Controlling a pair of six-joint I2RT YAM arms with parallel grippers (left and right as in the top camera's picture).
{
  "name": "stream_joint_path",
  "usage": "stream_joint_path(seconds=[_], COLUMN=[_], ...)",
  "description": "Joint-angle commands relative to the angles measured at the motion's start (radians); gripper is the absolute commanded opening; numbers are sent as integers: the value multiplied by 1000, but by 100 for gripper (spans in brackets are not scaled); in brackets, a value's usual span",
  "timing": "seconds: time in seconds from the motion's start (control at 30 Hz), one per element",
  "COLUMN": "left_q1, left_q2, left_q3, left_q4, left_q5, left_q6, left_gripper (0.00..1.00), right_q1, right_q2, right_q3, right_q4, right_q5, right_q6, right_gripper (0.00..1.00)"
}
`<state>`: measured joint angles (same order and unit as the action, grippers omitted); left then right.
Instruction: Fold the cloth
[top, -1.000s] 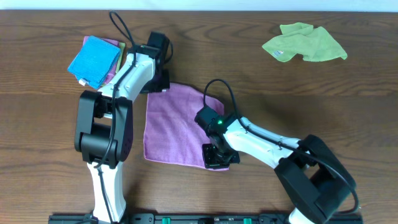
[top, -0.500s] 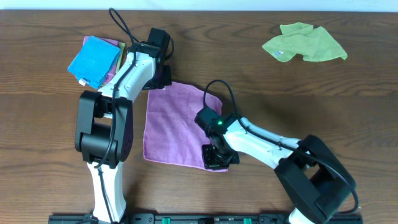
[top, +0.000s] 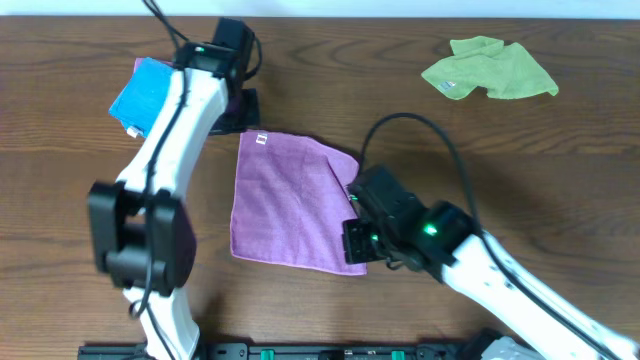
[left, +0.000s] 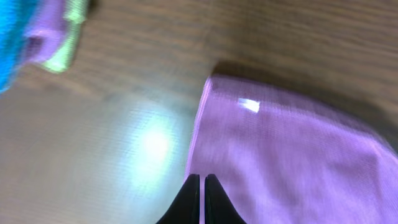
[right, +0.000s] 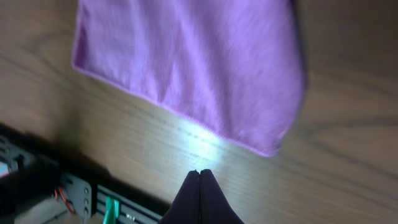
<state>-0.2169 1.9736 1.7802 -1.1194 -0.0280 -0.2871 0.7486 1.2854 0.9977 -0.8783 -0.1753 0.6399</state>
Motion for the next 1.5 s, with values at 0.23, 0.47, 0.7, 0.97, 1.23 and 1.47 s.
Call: stream_joint_path(seconds=[0.23,0.47,0.7,0.97,1.23,1.47], left_q1=[0,-4,-53,-69,-76,-76], left_q2=[-100,-106,-165,-269,-267,-267], left_q3=[-30,-211,-418,-705,-842,-910], left_q4=[-196,-154,-61,122,288,334], left_q5=[86,112,133,135,160,159], left_q6=[21,21,0,-51,-111,-122], left_gripper=[6,6,6,6,6,6], right_q1=[-224,-302,-314,-313,-312,-314], right_q2=[13,138,322,470,546,577], right_q3=[3,3,18,111,136,136], right_q4=[133,349,509,523,541,586], right_q5=[82,17,-89,-95,-88,-49], right_q6=[-80,-168,-187,-212,-211,-211], right_gripper=[2,1,2,2,2,1])
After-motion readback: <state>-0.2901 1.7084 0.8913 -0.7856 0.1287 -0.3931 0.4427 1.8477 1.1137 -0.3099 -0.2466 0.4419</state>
